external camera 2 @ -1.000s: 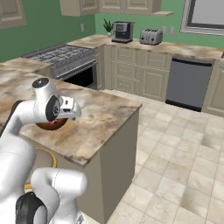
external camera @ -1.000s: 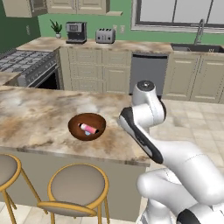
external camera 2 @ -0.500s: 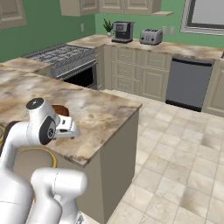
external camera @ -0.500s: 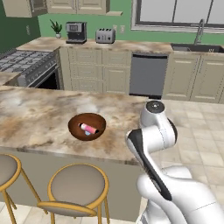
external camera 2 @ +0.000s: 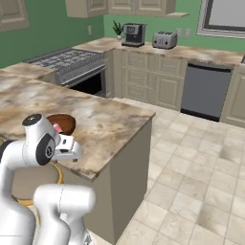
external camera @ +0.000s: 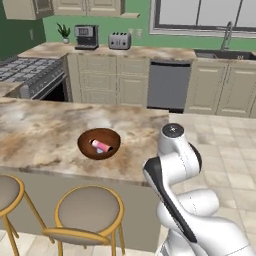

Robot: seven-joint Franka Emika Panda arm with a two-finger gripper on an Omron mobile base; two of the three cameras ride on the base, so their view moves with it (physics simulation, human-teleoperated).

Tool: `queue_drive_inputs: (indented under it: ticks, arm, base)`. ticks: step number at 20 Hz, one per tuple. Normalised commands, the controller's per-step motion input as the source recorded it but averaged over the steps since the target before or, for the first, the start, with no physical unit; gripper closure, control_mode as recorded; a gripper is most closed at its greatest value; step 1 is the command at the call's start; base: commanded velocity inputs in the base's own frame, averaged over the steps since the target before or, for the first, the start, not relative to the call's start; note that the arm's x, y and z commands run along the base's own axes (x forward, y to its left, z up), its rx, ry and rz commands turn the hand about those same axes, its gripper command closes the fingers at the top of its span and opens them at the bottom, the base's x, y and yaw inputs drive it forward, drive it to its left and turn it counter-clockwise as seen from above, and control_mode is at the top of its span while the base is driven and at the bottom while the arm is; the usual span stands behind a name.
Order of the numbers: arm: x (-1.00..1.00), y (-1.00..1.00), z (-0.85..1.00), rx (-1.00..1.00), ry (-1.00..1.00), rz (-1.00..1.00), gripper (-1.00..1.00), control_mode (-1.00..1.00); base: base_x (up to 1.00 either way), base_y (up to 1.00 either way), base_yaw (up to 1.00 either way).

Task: Open the fridge, grab two sodas, and place both sodas inside the bowl with ice on the dining counter.

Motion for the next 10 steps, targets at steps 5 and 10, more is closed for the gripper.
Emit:
queue_drive_inputs:
  ticks: [5,10]
  arm:
    - [0.00,0.00,0.00,0.00,0.00,0.00,-1.00,1.00]
    - [0.00,0.00,0.00,0.00,0.00,0.00,-1.00,1.00]
  base:
    - [-0.49,-0.17,-0.30]
    - [-0.30,-0.09,-0.54]
